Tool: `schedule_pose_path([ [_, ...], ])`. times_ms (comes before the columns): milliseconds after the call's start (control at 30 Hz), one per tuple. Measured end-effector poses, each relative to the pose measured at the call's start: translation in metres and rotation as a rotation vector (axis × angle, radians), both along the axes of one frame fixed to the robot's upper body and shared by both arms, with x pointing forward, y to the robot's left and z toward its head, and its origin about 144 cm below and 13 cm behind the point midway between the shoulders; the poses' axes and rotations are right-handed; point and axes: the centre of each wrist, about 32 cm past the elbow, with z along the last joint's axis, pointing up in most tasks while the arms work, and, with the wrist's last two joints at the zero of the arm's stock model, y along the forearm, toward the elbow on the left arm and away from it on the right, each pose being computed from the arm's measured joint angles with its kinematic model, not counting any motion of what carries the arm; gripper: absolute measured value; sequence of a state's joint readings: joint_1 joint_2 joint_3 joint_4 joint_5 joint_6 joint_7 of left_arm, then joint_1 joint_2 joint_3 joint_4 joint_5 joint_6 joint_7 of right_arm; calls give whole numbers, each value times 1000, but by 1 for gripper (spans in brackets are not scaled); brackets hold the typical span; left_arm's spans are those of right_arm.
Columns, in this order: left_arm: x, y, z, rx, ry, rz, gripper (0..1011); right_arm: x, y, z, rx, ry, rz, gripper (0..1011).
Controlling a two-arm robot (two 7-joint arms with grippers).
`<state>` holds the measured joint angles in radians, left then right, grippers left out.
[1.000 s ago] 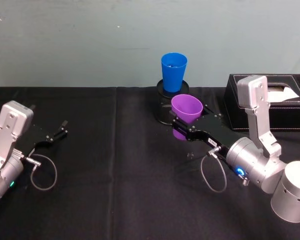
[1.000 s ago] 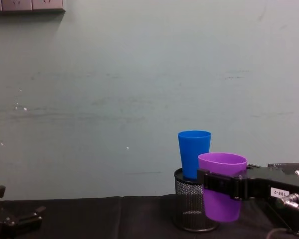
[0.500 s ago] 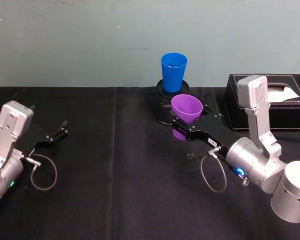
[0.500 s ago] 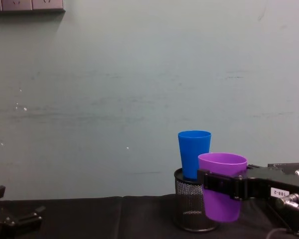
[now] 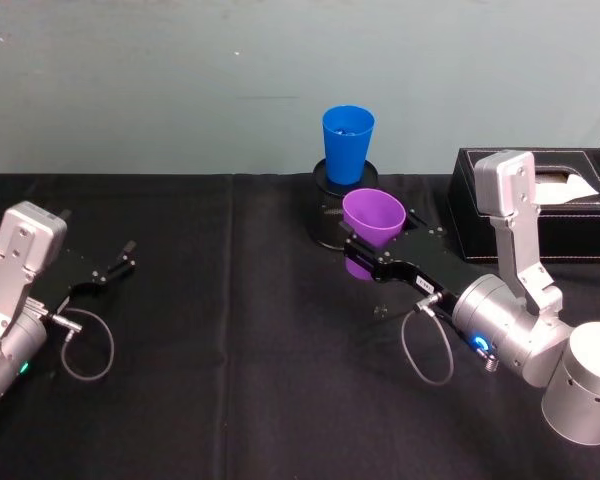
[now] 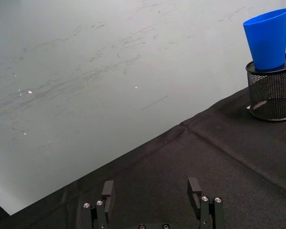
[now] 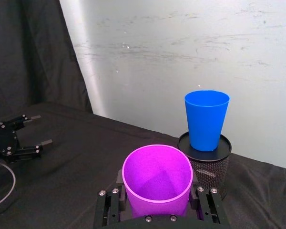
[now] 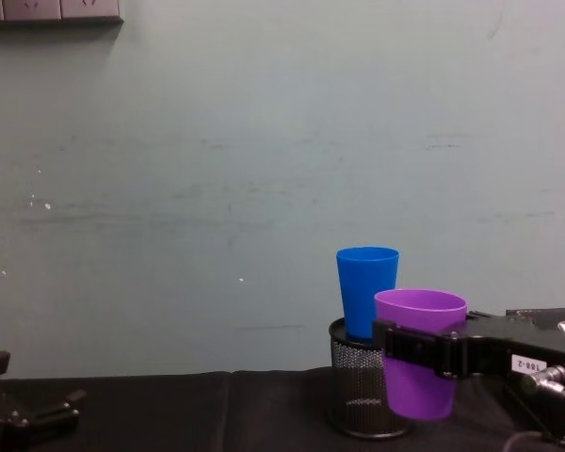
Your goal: Pick up one cup with a gripper and tap it against the other cup.
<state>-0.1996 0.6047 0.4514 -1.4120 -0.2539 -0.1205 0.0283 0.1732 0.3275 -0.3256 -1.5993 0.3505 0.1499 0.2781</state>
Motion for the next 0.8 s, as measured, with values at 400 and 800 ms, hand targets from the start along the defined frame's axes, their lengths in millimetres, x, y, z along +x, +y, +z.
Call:
schedule_pose_path([
  [400,0,0,0,0,0,0,1000,0,0,0,0,0,0,726],
  [800,0,0,0,0,0,0,1000,0,0,0,0,0,0,726],
])
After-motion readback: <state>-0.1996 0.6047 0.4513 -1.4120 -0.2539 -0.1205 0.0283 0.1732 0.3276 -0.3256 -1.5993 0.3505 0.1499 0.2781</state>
